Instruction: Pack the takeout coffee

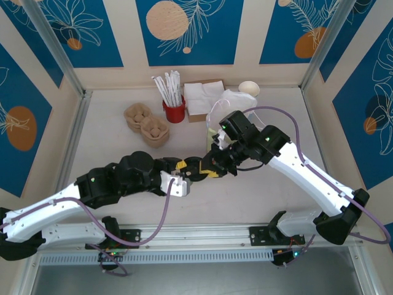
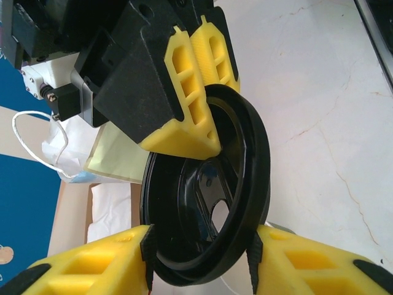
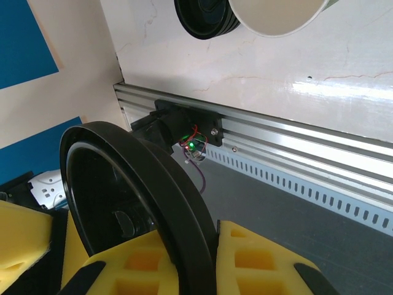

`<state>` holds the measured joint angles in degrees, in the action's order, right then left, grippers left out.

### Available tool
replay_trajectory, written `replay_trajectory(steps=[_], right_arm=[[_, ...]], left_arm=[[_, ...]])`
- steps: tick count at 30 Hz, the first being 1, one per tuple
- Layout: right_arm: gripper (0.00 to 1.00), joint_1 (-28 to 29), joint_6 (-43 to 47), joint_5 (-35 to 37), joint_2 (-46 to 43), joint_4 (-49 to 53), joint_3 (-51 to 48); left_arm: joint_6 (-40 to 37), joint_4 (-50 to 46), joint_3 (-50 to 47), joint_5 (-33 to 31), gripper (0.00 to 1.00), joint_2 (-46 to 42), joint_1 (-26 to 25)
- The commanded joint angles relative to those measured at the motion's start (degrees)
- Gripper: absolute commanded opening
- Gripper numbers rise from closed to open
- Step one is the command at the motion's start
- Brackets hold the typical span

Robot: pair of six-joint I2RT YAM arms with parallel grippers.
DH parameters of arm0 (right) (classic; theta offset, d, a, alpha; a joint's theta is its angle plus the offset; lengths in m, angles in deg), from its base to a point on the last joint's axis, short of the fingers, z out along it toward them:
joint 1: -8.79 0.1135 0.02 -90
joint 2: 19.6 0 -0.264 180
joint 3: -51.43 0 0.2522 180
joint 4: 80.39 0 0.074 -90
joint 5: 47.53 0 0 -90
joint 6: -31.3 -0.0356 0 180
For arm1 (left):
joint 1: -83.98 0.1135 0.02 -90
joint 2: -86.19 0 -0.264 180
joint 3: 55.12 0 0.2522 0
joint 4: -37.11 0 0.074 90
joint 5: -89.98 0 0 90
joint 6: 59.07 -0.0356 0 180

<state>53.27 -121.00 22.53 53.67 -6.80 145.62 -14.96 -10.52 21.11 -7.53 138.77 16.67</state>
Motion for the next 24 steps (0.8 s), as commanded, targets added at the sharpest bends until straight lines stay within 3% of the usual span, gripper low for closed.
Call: replay_trajectory(steps=[1, 5, 15, 18, 24], right_arm=[[0.00, 0.5, 0.5, -2.7, -1.6, 0.5, -1.1], [0.00, 0.8, 0.2, -2.9, -1.7, 0.0, -1.4], [0.06, 0.8, -0.2, -2.8, -2.5, -1.1, -1.5], [0.14, 0.9, 0.1, -2.7, -3.4, -3.0, -2.1], [0.42, 0.9, 0.0, -0.8, -4.7, -3.8, -3.0]], left_arm=[[-1.6, 1.0, -0.7, -1.3, 0.43, -0.3, -0.5], [-2.2, 1.0, -0.4, -0.8, 0.42, 0.7, -0.5], [0.4, 2.3, -0.2, -1.0, 0.25, 2.8, -0.5], [2.7, 3.1, -0.7, -2.2, 0.23, 2.8, -0.1], [8.4, 4.6, -2.0, -1.1, 0.17, 1.0, 2.3]])
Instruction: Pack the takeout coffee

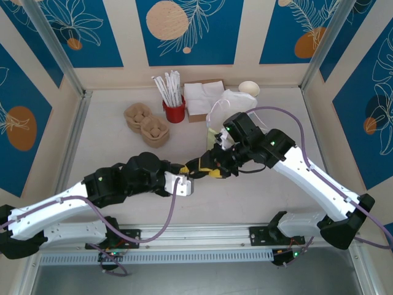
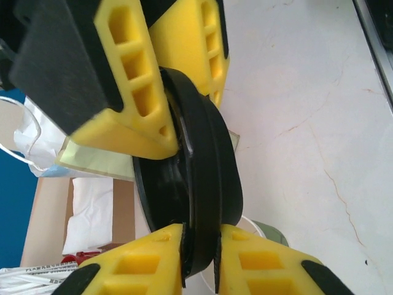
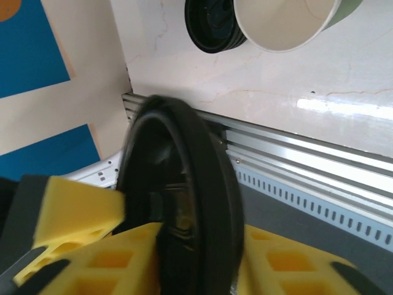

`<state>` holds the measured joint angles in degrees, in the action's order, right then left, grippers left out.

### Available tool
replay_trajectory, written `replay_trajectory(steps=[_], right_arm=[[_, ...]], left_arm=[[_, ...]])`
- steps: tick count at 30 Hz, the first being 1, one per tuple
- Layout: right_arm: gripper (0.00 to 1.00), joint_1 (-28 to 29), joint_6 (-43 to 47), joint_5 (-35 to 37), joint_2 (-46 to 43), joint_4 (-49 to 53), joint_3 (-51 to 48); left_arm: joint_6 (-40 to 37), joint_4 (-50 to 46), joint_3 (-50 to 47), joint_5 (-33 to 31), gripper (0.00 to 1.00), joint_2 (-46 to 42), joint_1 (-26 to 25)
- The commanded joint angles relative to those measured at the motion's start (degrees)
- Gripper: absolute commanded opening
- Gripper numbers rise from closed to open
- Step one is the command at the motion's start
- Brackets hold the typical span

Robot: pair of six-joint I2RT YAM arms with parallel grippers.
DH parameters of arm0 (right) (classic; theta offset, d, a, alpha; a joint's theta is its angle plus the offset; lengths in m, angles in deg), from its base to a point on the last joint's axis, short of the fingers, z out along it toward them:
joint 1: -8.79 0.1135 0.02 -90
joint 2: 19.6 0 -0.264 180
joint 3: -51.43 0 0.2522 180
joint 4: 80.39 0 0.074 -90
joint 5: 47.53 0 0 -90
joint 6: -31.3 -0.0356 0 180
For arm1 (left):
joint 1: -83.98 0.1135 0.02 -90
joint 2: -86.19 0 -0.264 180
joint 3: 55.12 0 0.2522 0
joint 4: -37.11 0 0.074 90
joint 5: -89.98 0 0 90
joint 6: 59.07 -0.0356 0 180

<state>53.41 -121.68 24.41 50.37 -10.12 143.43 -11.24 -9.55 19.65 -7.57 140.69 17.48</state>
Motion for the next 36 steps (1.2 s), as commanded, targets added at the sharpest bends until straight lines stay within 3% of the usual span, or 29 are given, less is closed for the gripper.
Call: replay_trajectory(steps=[1, 7, 15, 23, 28, 36], right_arm=[[0.45, 0.6, 1.0, -2.5, -1.6, -0.2, -0.6], [0.59, -2.1, 3.0, 0.9, -3.5, 2.8, 2.3], [0.60, -2.0, 2.4, 4.8, -7.8, 0.1, 0.1], [0.59, 5.8, 1.9, 14.0, -11.9, -6.4, -6.2], [0.57, 9.5, -0.5, 19.3, -14.0, -10.2, -13.0], [0.56, 12.5, -2.5, 25.4, -18.0, -18.7, -23.3]], left_arm=[[5.8, 3.6, -0.7, -0.6, 0.17, -1.3, 2.1], [14.3, 2.8, -1.2, 2.0, 0.13, -3.1, 6.1], [26.1, 2.6, -3.6, 7.9, 0.09, -5.4, 12.0], [42.8, 1.7, -4.9, 21.9, 0.10, -3.4, 23.1], [53.0, 2.3, -6.0, 28.8, 0.09, -1.8, 27.1], [64.6, 1.9, -7.9, 32.5, 0.09, -2.2, 31.4]])
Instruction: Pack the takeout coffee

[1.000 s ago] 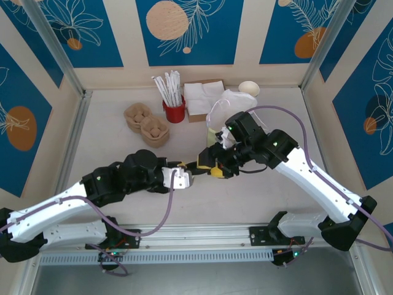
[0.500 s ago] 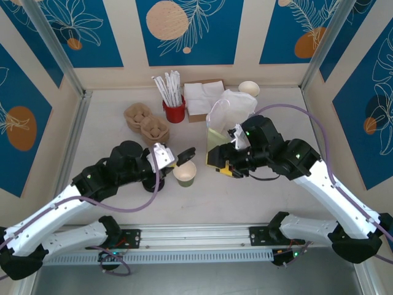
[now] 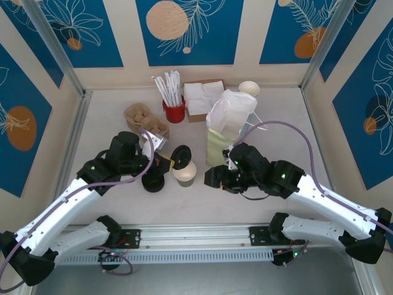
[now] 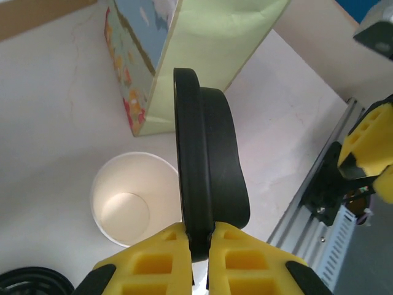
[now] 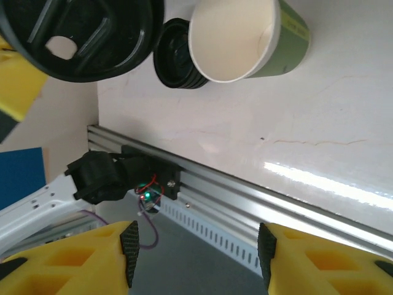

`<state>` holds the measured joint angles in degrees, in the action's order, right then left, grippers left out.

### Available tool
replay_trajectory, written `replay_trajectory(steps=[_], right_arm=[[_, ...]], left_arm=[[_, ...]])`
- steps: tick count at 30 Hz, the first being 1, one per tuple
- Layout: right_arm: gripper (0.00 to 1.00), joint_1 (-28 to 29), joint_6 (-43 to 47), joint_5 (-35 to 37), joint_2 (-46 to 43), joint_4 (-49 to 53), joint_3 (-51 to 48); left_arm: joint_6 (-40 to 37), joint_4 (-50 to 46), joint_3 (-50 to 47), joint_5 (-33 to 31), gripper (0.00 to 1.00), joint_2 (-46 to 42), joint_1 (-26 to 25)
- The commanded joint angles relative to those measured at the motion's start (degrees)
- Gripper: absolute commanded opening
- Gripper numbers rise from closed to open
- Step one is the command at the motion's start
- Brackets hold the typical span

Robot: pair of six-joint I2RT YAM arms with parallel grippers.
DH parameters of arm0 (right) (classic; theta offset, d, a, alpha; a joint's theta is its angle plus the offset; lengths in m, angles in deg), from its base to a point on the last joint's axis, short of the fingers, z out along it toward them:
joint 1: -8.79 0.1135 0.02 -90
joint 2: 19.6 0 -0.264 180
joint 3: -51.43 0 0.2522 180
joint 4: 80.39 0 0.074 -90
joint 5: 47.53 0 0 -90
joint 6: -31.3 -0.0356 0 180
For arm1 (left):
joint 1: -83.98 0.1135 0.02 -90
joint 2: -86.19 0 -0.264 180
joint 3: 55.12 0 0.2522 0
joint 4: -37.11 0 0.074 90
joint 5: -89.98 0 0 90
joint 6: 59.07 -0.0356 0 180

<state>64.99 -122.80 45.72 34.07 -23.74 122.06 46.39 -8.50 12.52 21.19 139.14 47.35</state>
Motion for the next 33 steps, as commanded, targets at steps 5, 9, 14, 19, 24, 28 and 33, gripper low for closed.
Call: replay_trajectory(steps=[5, 9, 14, 19, 24, 28, 33], right_arm=[[0.56, 2.6, -0.4, 7.9, -1.9, -7.9, -4.6], [0.56, 2.9, 1.8, 8.0, -2.1, -12.6, -6.6], [0.55, 3.2, 4.0, 7.8, -2.1, -16.9, -8.6], [0.55, 3.3, 5.3, 8.1, -2.1, -20.1, -10.5], [0.55, 3.1, 5.1, 9.6, -2.0, -22.2, -12.0], [0.54, 2.6, 4.0, 10.4, -1.0, -23.4, -12.9], [0.52, 2.3, 3.3, 10.6, 2.0, -24.3, -12.5]], left_arm=[[13.3, 0.7, -2.8, 6.3, 0.09, -0.7, 4.5], [18.4, 2.4, -5.5, 8.9, 0.09, -1.0, 7.6], [23.2, 4.3, -7.7, 13.1, 0.09, 0.6, 10.5], [27.6, 8.5, -9.7, 17.6, 0.10, 2.4, 11.9], [27.9, 9.1, -10.2, 18.2, 0.10, 3.4, 12.3], [28.3, 10.6, -11.5, 18.9, 0.10, 4.2, 12.6], [29.6, 13.6, -13.2, 20.2, 0.11, 5.5, 13.0]])
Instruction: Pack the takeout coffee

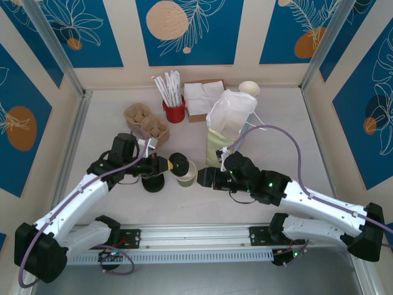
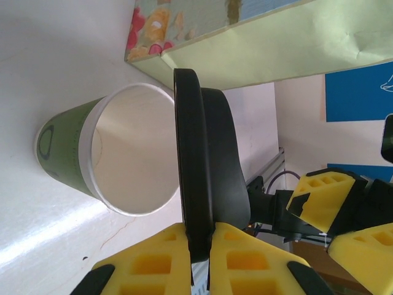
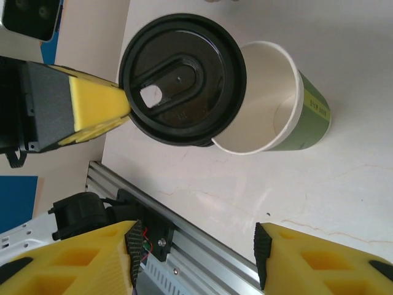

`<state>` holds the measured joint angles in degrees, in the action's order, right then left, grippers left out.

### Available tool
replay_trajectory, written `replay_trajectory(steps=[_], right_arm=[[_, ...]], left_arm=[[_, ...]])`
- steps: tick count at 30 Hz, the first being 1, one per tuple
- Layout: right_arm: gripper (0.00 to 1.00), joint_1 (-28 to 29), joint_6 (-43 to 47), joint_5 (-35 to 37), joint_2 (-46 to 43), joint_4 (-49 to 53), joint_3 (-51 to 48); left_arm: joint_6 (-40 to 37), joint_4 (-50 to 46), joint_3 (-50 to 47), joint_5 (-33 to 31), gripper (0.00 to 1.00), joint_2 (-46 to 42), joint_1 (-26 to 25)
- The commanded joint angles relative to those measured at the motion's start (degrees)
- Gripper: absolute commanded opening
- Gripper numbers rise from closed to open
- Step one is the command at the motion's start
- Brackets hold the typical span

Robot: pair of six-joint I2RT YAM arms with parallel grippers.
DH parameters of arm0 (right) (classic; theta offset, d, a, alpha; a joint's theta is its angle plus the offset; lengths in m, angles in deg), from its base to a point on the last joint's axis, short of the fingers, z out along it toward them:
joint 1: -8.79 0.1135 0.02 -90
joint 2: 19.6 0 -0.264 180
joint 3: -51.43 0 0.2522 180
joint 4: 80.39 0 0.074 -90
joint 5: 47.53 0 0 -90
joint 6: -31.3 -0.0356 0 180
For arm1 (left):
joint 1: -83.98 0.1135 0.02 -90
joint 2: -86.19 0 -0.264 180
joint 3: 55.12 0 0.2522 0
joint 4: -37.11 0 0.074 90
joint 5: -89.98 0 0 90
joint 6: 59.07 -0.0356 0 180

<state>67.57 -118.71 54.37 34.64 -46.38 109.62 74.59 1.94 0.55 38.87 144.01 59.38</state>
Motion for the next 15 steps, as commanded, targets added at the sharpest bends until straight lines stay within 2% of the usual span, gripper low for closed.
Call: replay_trajectory(steps=[1, 5, 11, 15], right_arm=[[0.52, -0.4, -1.0, 1.9, 2.2, -1.9, 0.1], [0.52, -1.0, -4.4, 1.7, 5.4, -0.5, 1.3], [0.52, -1.3, -4.7, 0.8, 9.2, -1.4, 2.7], [0.57, -1.6, -5.7, 1.0, 10.4, -1.8, 2.9]], left_arm=[[1.5, 3.5, -1.4, 3.1, 0.11, 1.0, 1.0], [1.5, 4.8, -2.0, 4.1, 0.12, 1.8, 1.1], [2.3, 7.8, -3.8, 5.0, 0.12, 2.9, 1.2], [2.5, 9.1, -4.6, 5.0, 0.13, 3.5, 1.3]])
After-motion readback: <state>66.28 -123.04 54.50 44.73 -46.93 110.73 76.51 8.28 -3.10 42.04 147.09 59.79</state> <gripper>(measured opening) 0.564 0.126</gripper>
